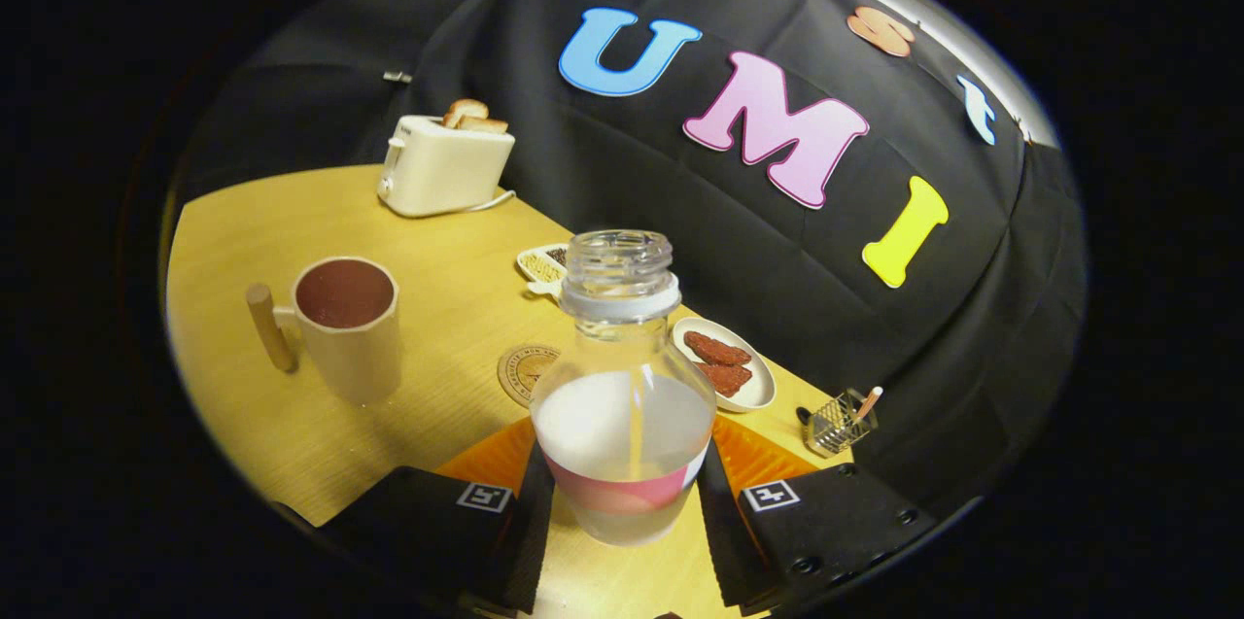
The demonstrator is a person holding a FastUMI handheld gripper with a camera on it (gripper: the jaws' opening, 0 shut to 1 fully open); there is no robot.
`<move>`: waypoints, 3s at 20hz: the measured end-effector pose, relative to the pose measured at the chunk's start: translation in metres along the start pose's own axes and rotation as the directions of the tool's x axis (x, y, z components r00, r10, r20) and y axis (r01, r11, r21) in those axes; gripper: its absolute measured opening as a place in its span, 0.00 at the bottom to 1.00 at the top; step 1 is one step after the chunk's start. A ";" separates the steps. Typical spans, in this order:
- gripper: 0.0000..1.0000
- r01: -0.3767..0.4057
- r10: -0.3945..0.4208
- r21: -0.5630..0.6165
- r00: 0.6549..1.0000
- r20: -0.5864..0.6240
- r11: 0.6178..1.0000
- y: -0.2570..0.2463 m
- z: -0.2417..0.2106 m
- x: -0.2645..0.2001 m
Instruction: Take the bottle from table, then pour the juice into the cup, finally place the bottle on the coaster
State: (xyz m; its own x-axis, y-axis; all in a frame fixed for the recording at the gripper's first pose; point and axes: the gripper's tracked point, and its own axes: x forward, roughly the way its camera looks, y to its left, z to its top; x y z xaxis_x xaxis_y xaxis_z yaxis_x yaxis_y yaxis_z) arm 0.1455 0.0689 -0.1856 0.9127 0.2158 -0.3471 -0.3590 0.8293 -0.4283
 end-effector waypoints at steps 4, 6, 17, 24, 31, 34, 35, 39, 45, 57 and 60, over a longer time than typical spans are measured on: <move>0.71 0.067 -0.068 -0.110 0.998 -0.002 0.992 -0.013 0.017 0.001; 0.71 0.071 -0.071 -0.171 0.997 0.005 0.983 -0.009 0.021 0.001; 0.71 0.084 -0.046 -0.522 0.995 0.085 0.849 0.016 0.054 0.008; 0.70 0.099 -0.009 -0.642 0.990 0.142 0.761 0.028 0.077 0.024; 0.70 0.108 0.042 -0.769 0.984 0.173 0.630 0.048 0.082 0.033; 0.70 0.118 0.070 -0.825 0.980 0.188 0.553 0.053 0.083 0.037; 0.70 0.123 0.077 -0.838 0.978 0.192 0.531 0.055 0.083 0.038; 0.70 0.124 0.077 -0.862 0.980 0.185 0.492 0.056 0.079 0.044; 0.70 0.139 0.091 -0.899 0.977 0.193 0.414 0.060 0.081 0.048; 0.70 0.144 0.138 -0.948 0.972 0.189 0.283 0.069 0.076 0.056; 0.70 0.148 0.138 -0.951 0.972 0.190 0.271 0.070 0.077 0.058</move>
State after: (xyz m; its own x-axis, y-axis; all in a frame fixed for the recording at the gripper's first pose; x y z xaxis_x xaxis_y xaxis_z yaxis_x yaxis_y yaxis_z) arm 0.1886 0.1793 -0.1716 0.8746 0.4225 -0.2377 -0.1482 -0.2339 -0.9609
